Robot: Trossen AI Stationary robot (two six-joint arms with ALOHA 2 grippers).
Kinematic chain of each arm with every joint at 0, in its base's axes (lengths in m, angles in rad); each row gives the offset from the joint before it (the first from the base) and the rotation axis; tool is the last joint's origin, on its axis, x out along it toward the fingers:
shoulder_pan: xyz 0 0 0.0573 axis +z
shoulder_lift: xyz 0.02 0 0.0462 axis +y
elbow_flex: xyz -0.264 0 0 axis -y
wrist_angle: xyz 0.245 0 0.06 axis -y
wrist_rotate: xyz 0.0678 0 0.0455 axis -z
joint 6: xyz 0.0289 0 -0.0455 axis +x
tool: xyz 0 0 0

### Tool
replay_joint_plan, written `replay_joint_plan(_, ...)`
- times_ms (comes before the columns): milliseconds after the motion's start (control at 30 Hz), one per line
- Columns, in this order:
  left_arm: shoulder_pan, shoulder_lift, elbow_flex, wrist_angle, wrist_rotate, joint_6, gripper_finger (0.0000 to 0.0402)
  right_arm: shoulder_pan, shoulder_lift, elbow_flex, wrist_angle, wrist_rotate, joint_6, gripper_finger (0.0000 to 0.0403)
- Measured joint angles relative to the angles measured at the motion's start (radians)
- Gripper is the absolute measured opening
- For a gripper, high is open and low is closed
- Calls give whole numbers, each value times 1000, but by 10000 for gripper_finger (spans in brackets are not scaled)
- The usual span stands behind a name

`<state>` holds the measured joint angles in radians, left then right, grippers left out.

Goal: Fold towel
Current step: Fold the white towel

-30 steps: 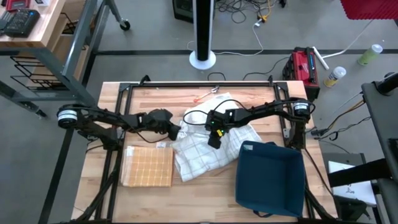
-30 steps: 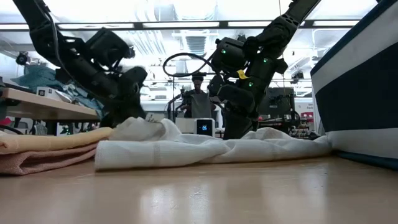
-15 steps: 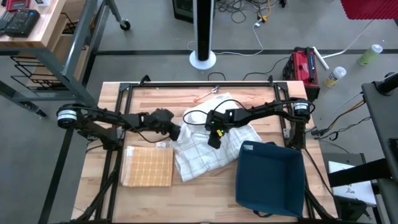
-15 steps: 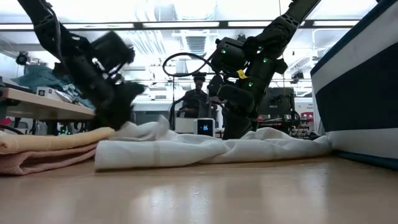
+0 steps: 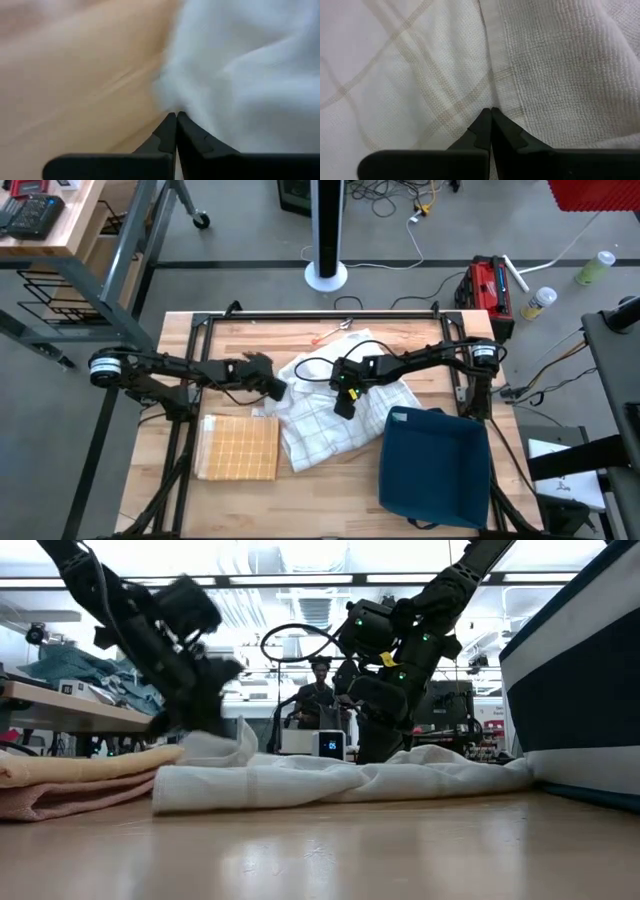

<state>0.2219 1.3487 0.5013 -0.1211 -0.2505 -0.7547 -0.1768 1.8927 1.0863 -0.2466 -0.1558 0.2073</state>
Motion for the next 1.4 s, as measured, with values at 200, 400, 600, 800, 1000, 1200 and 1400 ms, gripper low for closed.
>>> replay_joint_plan(200,-29,25,38,281,101,146,0,0,2,0,27,1,-2,0)
replay_joint_plan(400,-31,140,34,267,112,164,0,0,2,0,35,2,-2,0)
replay_joint_plan(600,-7,237,76,265,171,147,0,0,2,-1,37,2,-2,0)
replay_joint_plan(800,-7,236,140,54,56,143,0,0,2,-1,41,2,-2,0)
replay_joint_plan(1000,-7,222,180,-230,-159,95,0,0,2,-3,42,2,-10,0)
replay_joint_plan(1200,-6,206,176,-211,-170,91,0,0,1,-5,41,1,-10,0)
replay_joint_plan(1400,-21,203,188,-183,-137,96,0,2,4,-4,-7,-2,1,0)
